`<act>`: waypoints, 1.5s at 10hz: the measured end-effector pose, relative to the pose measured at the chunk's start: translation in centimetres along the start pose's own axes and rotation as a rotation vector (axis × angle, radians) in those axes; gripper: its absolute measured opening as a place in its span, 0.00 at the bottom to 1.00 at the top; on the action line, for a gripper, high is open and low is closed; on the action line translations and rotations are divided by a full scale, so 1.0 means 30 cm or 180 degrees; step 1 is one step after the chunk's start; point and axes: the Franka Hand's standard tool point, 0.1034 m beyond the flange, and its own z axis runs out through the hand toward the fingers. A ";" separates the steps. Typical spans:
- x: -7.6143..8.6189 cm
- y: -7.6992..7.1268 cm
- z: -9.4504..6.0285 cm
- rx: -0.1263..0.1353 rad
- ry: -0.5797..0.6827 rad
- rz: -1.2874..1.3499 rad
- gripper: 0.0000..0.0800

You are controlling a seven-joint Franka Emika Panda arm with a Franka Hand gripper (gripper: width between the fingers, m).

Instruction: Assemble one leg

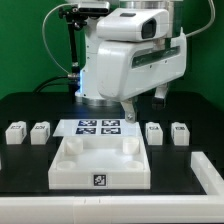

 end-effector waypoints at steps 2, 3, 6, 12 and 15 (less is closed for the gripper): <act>0.000 0.000 0.001 0.0002 -0.0001 0.0001 0.81; 0.000 0.000 0.001 0.0002 -0.0001 0.0001 0.81; -0.001 -0.001 0.003 0.0005 -0.0003 0.0001 0.81; -0.008 -0.003 0.007 0.0012 -0.0004 -0.0092 0.81; -0.205 -0.103 0.077 0.0011 -0.0007 -0.0873 0.81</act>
Offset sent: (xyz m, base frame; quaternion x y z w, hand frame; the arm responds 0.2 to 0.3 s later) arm 0.0000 0.0000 0.0000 0.0000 0.0000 0.0000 1.0000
